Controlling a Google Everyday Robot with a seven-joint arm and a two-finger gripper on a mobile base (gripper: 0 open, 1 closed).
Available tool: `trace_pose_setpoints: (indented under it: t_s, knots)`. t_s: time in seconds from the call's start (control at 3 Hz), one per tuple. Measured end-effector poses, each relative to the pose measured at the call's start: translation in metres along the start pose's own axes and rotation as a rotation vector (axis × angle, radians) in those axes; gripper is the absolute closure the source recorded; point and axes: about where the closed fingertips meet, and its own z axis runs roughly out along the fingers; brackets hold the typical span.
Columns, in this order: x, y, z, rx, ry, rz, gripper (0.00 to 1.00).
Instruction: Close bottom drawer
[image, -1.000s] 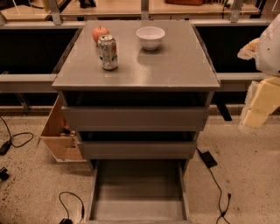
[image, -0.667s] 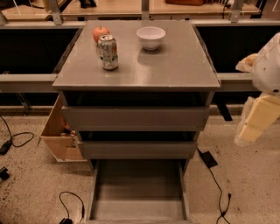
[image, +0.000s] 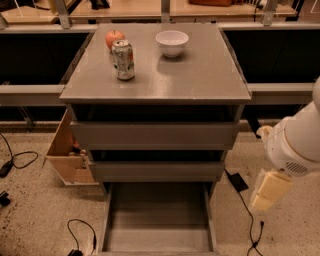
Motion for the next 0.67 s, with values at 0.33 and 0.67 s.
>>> trace_pose_setpoints:
  t_s: [0.33,0.67]
  knots:
    - [0.023,0.021,0.059,-0.049,0.013,0.037,0.00]
    - [0.040,0.038,0.104,-0.089,0.018,0.079,0.00]
